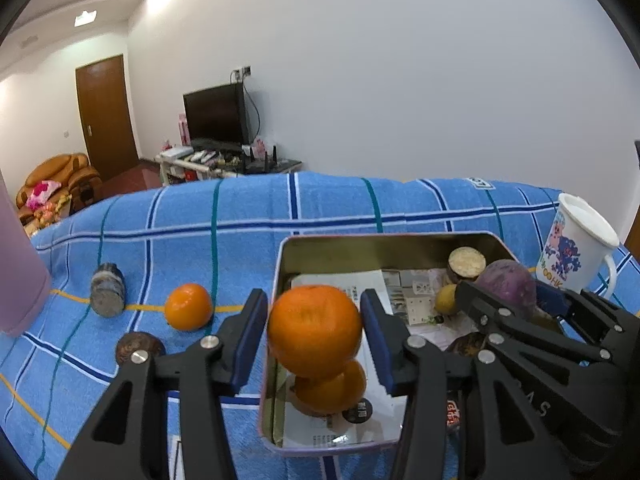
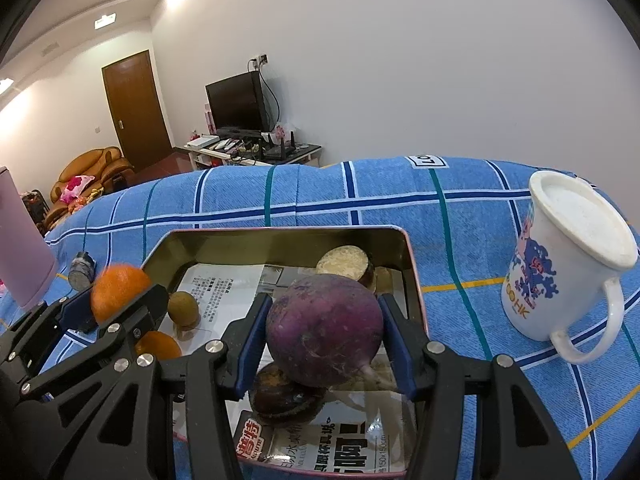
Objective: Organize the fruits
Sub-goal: 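Lower and release the orange with the left tool while the right tool releases the turnip into the tin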
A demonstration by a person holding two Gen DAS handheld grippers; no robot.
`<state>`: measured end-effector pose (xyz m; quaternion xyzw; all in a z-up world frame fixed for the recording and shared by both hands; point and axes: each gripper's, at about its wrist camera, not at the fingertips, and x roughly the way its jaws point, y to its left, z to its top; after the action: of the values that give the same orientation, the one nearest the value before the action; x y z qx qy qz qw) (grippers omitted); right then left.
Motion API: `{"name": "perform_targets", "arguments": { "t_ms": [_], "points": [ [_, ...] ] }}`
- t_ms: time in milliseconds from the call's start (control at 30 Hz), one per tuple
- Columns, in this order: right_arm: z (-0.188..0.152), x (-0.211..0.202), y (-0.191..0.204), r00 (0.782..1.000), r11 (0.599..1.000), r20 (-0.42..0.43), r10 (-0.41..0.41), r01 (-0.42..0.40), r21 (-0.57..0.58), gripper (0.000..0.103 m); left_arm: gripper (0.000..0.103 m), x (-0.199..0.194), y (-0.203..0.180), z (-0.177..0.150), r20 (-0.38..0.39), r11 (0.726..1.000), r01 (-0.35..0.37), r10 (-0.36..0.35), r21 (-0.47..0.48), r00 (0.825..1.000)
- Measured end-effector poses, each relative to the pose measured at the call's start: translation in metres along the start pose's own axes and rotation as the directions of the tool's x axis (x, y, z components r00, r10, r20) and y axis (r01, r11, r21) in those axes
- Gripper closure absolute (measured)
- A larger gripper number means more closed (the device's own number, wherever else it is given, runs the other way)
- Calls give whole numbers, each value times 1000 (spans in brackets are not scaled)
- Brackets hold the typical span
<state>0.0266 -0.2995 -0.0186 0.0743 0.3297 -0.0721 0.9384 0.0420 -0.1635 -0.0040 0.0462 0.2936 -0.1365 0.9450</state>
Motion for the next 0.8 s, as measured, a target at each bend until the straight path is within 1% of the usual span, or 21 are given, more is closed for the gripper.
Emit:
{"name": "perform_targets", "arguments": {
  "t_ms": [67,133,167,200,233,300,333,400,467,633,733,800],
  "points": [
    [-1,-3,-1,1000,1000,8,13,-13,6,47,52,-6,-2,0,25,1000,-18,17,18,1000],
    [-2,-5,-2,999,1000,18,26,-26,9,47,49,-11,-3,0,47,999,-36,35,28,998],
    [-2,-7,-3,999,999,26,33,-33,10,47,44,-13,-2,0,53,999,-48,47,22,997],
    [-2,-8,-4,999,999,33,43,-43,14,47,35,-16,1,1,56,998,-60,59,8,997],
    [-1,-10,-5,998,998,38,51,-52,19,47,31,-16,6,1,57,998,-69,70,-14,996],
    [0,-13,-6,996,996,46,74,-76,37,47,13,-18,16,1,61,995,-74,78,-63,995],
    [0,-14,-8,995,995,51,89,-91,50,46,10,-20,21,1,64,993,-77,82,-84,995],
    [2,-17,-11,991,990,62,116,-120,76,41,2,-24,27,2,73,991,-77,85,-111,994],
    [2,-21,-14,988,986,84,130,-138,95,34,0,-28,31,2,87,989,-67,79,-129,993],
    [3,-32,-16,975,976,145,167,-184,117,30,0,-32,33,3,89,989,-75,87,-126,992],
    [3,-37,-16,967,969,172,189,-212,126,25,0,-33,36,1,85,988,-81,92,-132,992],
    [3,-41,-16,961,966,189,200,-226,128,25,0,-34,38,1,85,987,-84,96,-135,992]
  ]
}}
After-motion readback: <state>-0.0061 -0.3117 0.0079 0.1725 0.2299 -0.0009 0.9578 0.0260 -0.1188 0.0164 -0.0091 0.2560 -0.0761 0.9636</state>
